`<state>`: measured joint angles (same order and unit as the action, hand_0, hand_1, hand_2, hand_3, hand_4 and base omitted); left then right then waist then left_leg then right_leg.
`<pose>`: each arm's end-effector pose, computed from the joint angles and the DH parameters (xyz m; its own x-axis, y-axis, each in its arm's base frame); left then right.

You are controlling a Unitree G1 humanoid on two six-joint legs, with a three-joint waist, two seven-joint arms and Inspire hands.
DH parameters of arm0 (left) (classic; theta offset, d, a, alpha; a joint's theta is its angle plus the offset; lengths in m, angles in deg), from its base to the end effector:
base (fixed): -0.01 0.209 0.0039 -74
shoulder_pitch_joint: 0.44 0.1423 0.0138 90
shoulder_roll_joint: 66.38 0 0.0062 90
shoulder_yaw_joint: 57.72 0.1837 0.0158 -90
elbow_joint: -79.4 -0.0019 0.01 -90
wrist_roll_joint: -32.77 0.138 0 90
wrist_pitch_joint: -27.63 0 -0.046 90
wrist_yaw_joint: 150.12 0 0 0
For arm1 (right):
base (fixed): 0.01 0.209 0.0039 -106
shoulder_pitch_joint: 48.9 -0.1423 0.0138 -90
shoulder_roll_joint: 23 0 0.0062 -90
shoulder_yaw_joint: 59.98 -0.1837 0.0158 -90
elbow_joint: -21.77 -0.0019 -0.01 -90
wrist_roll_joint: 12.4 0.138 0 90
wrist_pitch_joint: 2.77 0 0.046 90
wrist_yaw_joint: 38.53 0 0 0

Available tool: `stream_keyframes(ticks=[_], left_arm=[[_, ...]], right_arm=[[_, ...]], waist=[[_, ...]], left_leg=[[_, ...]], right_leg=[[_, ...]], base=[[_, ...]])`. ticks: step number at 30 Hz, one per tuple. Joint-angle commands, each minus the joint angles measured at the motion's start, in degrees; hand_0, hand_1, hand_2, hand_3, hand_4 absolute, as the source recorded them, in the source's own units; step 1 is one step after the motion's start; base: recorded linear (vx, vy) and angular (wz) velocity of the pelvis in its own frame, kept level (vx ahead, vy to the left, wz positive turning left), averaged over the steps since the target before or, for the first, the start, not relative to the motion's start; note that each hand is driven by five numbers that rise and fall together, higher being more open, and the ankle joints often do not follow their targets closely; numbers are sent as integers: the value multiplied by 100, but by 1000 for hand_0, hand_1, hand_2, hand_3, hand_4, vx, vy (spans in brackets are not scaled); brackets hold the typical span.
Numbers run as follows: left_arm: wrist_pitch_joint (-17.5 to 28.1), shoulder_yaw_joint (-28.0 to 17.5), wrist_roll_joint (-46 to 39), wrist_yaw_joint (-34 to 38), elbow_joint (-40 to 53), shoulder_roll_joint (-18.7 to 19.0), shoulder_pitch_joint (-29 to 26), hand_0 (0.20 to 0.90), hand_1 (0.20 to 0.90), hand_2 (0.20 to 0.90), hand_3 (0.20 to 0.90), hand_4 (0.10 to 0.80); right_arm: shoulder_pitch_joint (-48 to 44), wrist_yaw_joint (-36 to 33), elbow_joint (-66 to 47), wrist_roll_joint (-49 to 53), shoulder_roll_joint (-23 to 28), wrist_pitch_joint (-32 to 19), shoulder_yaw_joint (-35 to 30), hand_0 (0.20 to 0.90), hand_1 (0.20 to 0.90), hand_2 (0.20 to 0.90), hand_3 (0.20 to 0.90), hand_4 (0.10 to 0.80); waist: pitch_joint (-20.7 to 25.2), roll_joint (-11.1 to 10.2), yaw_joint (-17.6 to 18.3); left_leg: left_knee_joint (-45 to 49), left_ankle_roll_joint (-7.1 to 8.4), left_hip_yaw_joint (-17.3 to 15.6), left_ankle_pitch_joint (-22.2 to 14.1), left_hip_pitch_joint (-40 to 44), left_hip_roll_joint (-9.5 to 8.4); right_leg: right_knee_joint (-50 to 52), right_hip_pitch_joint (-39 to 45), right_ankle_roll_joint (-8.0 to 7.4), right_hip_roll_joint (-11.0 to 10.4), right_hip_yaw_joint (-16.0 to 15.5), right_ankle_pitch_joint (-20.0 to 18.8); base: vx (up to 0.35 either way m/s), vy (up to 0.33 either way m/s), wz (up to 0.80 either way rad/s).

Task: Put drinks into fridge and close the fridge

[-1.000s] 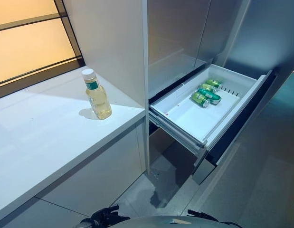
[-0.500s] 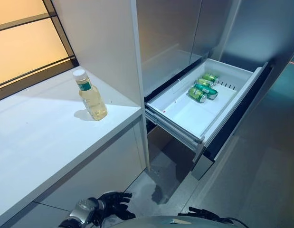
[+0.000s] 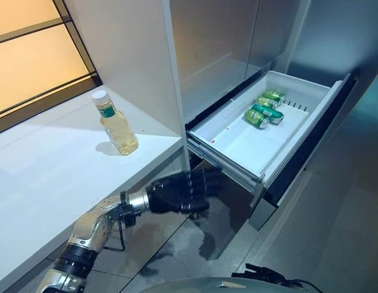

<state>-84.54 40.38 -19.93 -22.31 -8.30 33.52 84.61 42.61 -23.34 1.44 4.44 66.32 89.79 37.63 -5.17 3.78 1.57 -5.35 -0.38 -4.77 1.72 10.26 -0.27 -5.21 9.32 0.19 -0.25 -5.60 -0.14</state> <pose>0.2151 0.1918 0.0600 0.4145 -0.8931 0.1749 0.8203 0.2834 -0.4968 0.0621 -0.2347 -0.1146 0.3058 0.0607 -0.9502 0.0675 0.9941 0.0852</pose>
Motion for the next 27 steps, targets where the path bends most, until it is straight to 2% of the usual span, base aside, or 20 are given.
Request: stream_keyframes(ticks=[1, 4, 6, 7, 10, 13, 16, 18, 19, 22, 27], left_arm=[[1418, -643, -1273, 402, 629, -93, -631, 900, 900, 900, 900, 800], [2356, -903, -1376, 1052, 892, -78, -797, 900, 900, 900, 900, 800], [3661, -1235, -833, 1983, 1086, -27, -991, 900, 900, 900, 900, 800], [3709, -1245, -784, 2045, 1104, -25, -997, 900, 900, 900, 900, 800], [4754, -1498, 367, 3349, 1253, 133, -1208, 900, 900, 900, 900, 800], [5196, -1570, 1395, 4462, 1366, 195, -1340, 900, 900, 900, 900, 800], [5426, -1592, 2175, 5297, 1356, 178, -1453, 900, 900, 900, 900, 800], [5386, -1558, 2462, 5744, 1289, 195, -1538, 900, 900, 900, 900, 800], [5192, -1519, 2355, 5939, 1224, 199, -1606, 900, 900, 900, 900, 800], [4995, -1435, 1997, 6204, 957, 136, -1706, 900, 900, 900, 900, 800], [4777, -1313, 2263, 6752, 608, 59, -1775, 900, 900, 900, 900, 800]], right_arm=[[62, -11, 281, -10, -109, -180, 162, 900, 900, 900, 900, 800], [148, -47, 273, -10, -175, -212, 219, 900, 900, 900, 900, 800], [242, -90, 246, -24, -250, -227, 271, 900, 900, 900, 900, 800], [244, -90, 250, -25, -255, -231, 274, 900, 900, 900, 900, 800], [297, -115, 274, -9, -324, -268, 341, 900, 900, 900, 900, 800], [286, -121, 255, 5, -351, -226, 368, 900, 900, 900, 900, 800], [253, -138, 231, 58, -393, -195, 421, 900, 900, 900, 900, 800], [236, -151, 201, 83, -407, -160, 454, 900, 900, 900, 900, 800], [213, -166, 201, 87, -419, -145, 472, 900, 900, 900, 900, 800], [169, -171, 193, 88, -405, -88, 511, 900, 900, 900, 900, 800], [161, -195, 128, 49, -393, 19, 507, 900, 900, 900, 900, 800]], waist=[[134, -49, -52], [183, -91, -44], [234, -154, -51], [235, -158, -50], [299, -220, -63], [333, -262, -68], [343, -298, -63], [346, -317, -48], [347, -320, -34], [338, -327, 1], [304, -345, 54]], left_leg=[[35, -163, 30, -567, 4, -116], [35, -165, 54, -595, 30, -114], [35, -159, 89, -604, 51, -113], [35, -159, 92, -605, 52, -113], [35, -149, 128, -605, 41, -107], [35, -144, 148, -599, 31, -104], [35, -137, 146, -582, 19, -101], [35, -141, 141, -580, 22, -100], [35, -144, 128, -579, 25, -100], [35, -145, 86, -573, 35, -95], [35, -152, 34, -569, 76, -94]], right_leg=[[397, -134, -388, -234, -315, 244], [402, -104, -374, -222, -321, 282], [405, -72, -357, -200, -328, 317], [405, -70, -356, -199, -330, 320], [400, -58, -340, -173, -340, 354], [413, -61, -323, -156, -355, 377], [453, -79, -296, -137, -357, 400], [484, -88, -282, -126, -346, 417], [501, -95, -278, -120, -336, 425], [533, -106, -272, -111, -300, 433], [577, -101, -272, -112, -251, 440]], base=[[70, -4, 4], [54, -7, 3], [65, -20, 1], [37, -18, 1], [37, -17, 2], [27, -10, 8], [6, -2, 1], [0, 0, 0], [0, 0, 0], [0, 0, 0], [0, 0, 0]])
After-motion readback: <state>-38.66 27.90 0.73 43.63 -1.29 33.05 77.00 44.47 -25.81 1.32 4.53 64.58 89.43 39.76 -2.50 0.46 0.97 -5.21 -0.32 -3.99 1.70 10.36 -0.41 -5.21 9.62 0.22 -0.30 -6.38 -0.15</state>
